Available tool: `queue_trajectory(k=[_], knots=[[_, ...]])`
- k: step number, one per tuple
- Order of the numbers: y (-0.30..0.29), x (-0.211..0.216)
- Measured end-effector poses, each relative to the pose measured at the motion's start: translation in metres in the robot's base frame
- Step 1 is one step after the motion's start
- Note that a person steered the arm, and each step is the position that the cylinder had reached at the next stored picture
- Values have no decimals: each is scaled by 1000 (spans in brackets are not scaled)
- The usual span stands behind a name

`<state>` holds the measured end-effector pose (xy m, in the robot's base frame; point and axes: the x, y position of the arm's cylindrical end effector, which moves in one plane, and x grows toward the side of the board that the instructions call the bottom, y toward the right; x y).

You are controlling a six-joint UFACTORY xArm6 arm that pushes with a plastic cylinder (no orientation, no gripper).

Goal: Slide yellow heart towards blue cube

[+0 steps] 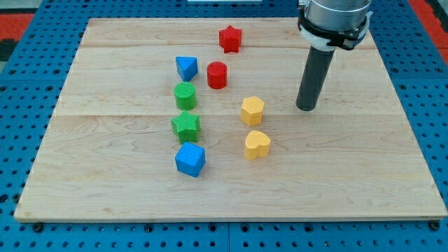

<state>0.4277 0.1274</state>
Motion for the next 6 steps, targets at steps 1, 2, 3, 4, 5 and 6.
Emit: queue_trajectory(k=[1,2,3,4,5,6], knots=[[-46,6],[-81,6],[-96,6],[-91,8],[-42,22],[-37,43]])
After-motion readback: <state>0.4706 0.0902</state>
